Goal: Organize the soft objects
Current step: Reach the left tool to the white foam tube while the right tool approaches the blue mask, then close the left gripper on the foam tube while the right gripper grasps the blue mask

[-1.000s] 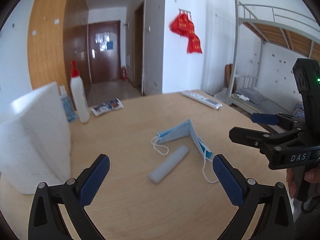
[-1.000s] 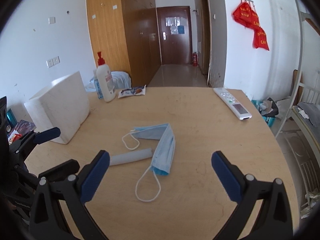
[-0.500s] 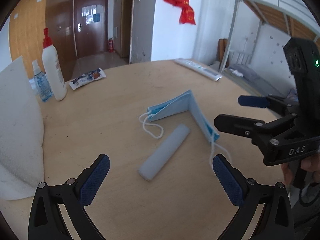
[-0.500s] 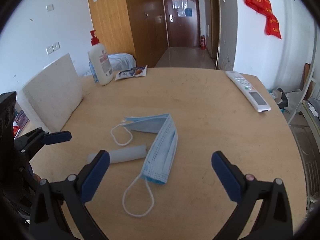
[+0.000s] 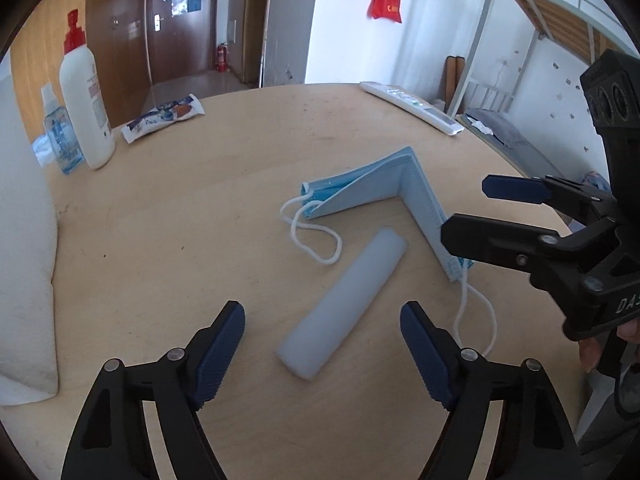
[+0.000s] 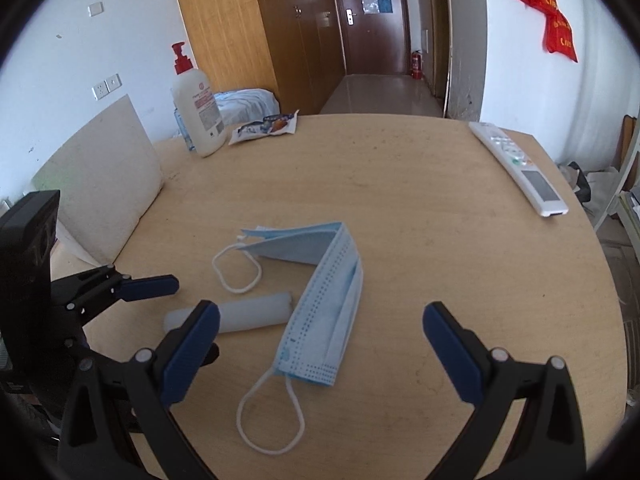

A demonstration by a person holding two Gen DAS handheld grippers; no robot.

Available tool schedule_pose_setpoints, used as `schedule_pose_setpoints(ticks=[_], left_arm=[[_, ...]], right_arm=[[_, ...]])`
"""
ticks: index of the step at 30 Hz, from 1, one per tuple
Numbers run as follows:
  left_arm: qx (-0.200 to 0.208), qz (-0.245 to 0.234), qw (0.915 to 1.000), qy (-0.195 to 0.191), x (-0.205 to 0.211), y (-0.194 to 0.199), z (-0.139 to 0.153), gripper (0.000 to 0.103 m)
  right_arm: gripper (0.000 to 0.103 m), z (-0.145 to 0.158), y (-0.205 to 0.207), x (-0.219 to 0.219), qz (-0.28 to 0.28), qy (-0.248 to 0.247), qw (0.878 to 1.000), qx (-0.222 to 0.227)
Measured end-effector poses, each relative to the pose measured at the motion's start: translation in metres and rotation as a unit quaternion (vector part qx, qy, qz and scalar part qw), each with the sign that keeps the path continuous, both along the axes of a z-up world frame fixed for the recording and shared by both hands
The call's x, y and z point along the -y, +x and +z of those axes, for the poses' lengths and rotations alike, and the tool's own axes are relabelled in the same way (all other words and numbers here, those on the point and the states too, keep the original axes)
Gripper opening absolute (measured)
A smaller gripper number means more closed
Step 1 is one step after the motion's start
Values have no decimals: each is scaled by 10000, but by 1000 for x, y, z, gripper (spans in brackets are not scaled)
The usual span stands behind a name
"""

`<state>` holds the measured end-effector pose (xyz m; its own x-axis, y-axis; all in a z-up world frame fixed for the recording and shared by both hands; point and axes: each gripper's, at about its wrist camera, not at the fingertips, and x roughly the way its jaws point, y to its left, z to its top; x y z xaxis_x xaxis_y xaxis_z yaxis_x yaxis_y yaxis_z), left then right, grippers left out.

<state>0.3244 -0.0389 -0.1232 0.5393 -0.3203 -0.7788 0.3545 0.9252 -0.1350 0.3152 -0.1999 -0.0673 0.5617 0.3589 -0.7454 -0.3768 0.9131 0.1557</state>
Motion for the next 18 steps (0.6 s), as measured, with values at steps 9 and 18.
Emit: schedule_pose_setpoints(ticks=[9, 18], left_arm=[[111, -207, 9994, 242, 11, -5, 0, 54], [284, -266, 9977, 563, 14, -12, -1, 25]], right_arm=[[103, -4, 11, -9, 41, -211, 9997, -119], [103, -12, 23, -15, 40, -498, 9985, -237]])
